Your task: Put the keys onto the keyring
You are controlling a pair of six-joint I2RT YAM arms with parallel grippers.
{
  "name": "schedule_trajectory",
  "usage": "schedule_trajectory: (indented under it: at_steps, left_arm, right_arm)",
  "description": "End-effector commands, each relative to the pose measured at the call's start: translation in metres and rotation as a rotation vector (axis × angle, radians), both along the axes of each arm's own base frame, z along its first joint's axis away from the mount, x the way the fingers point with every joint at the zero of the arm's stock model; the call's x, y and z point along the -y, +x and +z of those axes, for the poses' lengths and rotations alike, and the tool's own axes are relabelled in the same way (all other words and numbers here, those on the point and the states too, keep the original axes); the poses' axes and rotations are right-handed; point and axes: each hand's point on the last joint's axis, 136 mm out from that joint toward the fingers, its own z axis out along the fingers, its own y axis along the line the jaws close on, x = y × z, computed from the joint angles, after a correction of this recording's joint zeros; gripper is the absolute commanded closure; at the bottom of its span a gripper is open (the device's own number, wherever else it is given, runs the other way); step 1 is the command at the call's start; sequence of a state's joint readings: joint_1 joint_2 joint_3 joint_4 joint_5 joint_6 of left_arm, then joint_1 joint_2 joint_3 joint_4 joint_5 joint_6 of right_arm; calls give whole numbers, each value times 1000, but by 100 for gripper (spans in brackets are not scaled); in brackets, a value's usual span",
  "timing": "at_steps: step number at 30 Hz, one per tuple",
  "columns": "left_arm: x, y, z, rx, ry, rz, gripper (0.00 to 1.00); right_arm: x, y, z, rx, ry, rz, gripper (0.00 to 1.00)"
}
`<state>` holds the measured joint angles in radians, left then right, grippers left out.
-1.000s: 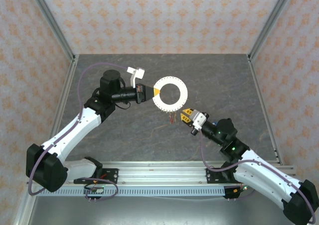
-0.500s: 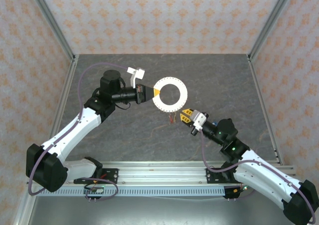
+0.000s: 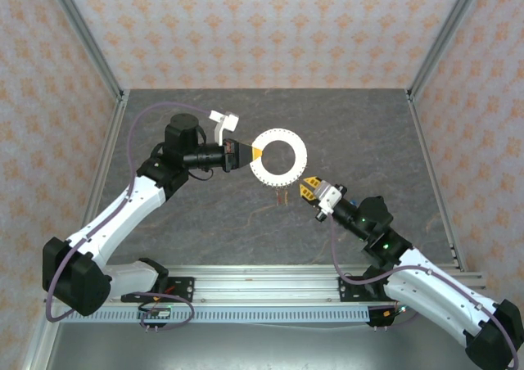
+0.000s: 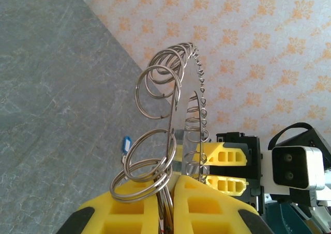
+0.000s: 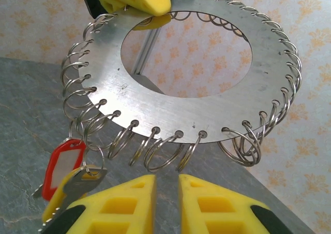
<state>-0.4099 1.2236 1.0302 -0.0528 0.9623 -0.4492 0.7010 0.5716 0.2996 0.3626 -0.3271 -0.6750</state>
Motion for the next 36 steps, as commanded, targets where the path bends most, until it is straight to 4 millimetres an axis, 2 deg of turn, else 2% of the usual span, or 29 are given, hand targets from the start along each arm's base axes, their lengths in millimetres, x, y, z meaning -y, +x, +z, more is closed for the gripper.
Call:
schedule_trajectory:
  at_steps: [1, 12, 24, 36]
  left_arm:
    - [-1, -6, 27, 82, -24, -34, 100]
    - [2, -4, 21, 63, -10, -55, 100]
    - [1, -4, 20, 60, -6, -51, 100]
    - [0, -5, 23, 65, -6, -40, 100]
  right_arm:
    - [0, -2, -6, 6, -19, 1, 82]
    - [-13, -14, -5, -36, 11, 105, 85]
    - [-13, -7, 13, 26, 62, 82, 85]
    - [-16, -9, -1, -28, 33, 99, 85]
